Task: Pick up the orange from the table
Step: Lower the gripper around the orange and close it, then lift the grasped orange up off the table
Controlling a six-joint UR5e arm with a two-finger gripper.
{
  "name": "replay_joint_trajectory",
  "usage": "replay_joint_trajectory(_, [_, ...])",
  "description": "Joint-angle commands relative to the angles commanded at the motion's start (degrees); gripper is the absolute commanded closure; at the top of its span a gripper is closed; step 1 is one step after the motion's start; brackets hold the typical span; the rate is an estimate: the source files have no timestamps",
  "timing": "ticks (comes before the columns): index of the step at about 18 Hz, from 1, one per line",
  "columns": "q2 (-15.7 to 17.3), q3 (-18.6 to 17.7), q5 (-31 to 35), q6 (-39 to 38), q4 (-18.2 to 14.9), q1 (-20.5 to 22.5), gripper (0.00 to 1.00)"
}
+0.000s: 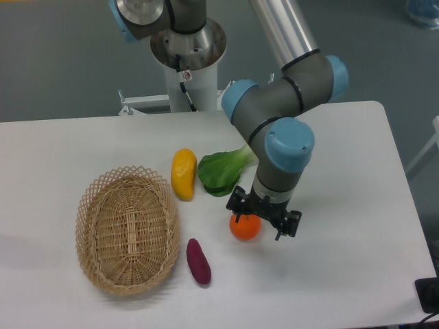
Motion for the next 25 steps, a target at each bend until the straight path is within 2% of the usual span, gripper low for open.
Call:
replay_joint_trajectory(2, [-0.6, -0.4, 2.3, 0.1, 0.3, -0.8, 0.0])
replay_joint_trajectory(16, [-3.3, -2.7, 4.8, 0.0, 2.3, -3.0, 0.0])
replay_joint_trajectory(20, [-4.5, -3.1, 7.0, -0.1, 5.6, -3.1, 0.0])
replay_joint_trajectory(22, [-4.4, -3.5, 6.9, -0.1, 6.2, -3.1, 0.14])
replay_joint_trajectory(24, [-4.3, -3.2, 6.9, -0.1, 6.3, -3.1, 0.34])
replay_joint_trajectory(25, [-4.1, -2.8, 6.9, -0.2, 6.2, -3.1, 0.35])
